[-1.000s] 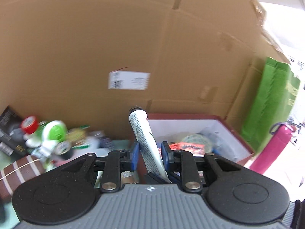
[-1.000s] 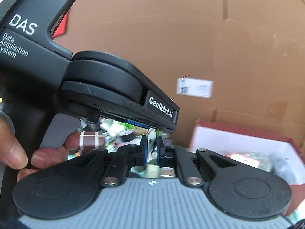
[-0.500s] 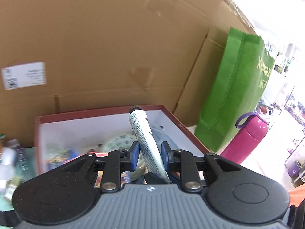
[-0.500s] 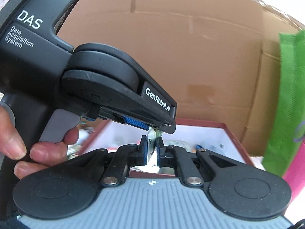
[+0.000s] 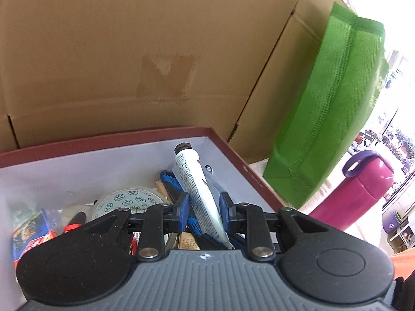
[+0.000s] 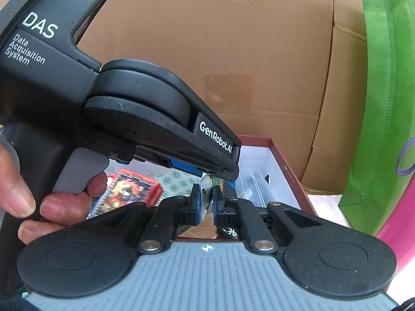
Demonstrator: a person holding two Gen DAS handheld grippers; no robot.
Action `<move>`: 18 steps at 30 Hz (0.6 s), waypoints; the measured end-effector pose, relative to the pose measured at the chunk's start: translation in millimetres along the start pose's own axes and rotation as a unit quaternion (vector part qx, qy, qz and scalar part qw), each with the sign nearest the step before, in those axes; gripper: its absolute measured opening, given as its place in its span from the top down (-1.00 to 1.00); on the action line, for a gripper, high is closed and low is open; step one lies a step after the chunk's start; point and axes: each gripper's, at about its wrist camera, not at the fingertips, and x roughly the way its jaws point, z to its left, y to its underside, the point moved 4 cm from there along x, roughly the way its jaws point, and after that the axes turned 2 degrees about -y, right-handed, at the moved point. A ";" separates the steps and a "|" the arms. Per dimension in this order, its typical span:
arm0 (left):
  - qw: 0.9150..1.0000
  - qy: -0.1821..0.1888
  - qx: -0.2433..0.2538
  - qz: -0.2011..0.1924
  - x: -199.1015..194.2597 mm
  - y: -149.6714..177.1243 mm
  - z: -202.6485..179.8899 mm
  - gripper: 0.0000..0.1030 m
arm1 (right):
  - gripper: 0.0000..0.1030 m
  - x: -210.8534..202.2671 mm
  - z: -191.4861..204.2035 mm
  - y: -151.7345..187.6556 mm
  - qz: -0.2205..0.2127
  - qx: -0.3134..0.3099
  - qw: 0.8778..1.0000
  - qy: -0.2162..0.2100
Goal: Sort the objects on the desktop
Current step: 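Carry the white tube into the red shoebox and open the left gripper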
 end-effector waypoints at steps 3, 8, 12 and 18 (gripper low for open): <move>1.000 -0.003 0.002 0.010 9.0 1.0 1.1 0.50 | 0.87 12.3 -5.4 1.1 0.012 0.006 1.000 -0.003; 1.000 -0.006 0.005 0.015 14.7 1.3 4.5 0.48 | 0.87 26.2 -8.6 0.3 0.020 0.011 1.000 -0.003; 1.000 -0.006 0.007 0.016 19.2 -0.8 6.6 0.49 | 0.86 37.8 -11.7 -1.3 0.030 0.021 0.999 0.000; 1.000 -0.018 0.012 -0.016 8.0 -5.2 4.2 -0.51 | 0.59 48.9 -17.9 -3.9 0.038 0.028 0.999 0.019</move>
